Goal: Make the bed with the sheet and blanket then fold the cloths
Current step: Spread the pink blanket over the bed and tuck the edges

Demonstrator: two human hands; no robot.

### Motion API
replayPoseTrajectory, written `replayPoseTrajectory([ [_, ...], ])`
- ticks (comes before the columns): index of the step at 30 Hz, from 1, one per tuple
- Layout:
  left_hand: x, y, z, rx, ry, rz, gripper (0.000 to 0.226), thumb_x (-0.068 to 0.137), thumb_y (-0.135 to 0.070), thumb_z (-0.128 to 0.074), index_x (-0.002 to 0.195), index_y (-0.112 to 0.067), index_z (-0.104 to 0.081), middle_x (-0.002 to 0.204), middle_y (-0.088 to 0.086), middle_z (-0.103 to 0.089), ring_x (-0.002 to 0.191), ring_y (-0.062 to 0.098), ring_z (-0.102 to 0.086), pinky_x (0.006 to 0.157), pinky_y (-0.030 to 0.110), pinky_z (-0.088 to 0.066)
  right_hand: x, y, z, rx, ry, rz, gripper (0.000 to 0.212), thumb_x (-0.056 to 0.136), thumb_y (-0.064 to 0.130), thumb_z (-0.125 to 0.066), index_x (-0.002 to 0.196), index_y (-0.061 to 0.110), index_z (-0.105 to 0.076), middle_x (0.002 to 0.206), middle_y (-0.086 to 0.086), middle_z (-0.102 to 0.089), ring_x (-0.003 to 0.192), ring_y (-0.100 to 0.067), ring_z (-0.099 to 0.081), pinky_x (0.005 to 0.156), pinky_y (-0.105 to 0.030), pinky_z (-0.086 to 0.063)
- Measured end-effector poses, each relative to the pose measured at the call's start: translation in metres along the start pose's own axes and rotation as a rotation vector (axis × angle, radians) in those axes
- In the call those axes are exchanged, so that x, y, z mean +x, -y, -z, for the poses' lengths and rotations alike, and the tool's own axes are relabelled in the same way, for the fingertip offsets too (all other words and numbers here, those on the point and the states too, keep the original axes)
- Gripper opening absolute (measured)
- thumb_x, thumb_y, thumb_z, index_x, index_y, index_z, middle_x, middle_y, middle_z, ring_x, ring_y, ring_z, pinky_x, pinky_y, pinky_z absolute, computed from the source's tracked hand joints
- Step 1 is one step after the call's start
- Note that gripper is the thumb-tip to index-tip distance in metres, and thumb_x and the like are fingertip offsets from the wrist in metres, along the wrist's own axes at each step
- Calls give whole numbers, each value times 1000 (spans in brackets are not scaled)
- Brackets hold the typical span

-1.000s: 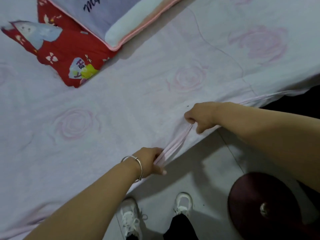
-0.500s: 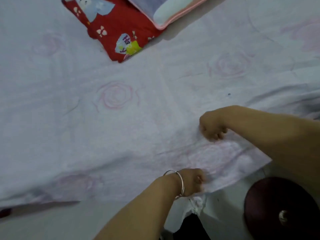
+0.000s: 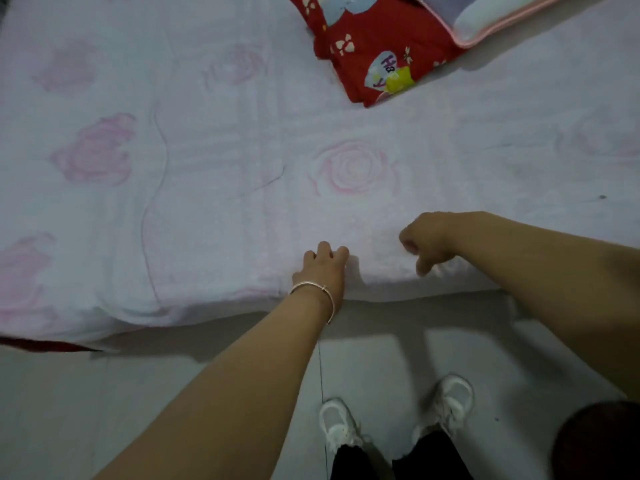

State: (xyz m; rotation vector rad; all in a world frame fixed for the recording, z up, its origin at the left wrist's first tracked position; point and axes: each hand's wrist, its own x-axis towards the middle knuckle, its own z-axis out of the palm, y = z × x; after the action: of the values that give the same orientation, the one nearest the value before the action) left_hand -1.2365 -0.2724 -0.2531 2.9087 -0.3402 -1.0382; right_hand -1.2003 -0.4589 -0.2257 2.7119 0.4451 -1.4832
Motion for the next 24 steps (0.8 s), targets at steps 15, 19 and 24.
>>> replayPoseTrajectory([
  [15,31,-28,61,70,233,106,55,86,-5,-51,137,-15,-33,139,13,-33,132,33,-32,106,51,-35,19,-41,33,46,-56,26,7,91,23,-57,90,16,-57,101,-1,-62,80,-13,-51,67,-20,-39],
  [19,56,-70,80,-49,265,59,60,87,-8,-47,141,-26,-29,141,12,-28,133,35,-28,108,50,-36,12,-86,53,67,-90,-54,46,93,24,-53,137,16,-41,138,-12,-42,125,-29,-46,97,-31,-41],
  [24,61,-98,89,15,355,14,62,89,-6,-44,145,-27,-27,144,13,-24,137,36,-22,110,47,-33,11,-106,63,-6,-31,-62,46,96,25,-49,139,12,-40,144,-11,-40,133,-24,-41,100,-24,-37],
])
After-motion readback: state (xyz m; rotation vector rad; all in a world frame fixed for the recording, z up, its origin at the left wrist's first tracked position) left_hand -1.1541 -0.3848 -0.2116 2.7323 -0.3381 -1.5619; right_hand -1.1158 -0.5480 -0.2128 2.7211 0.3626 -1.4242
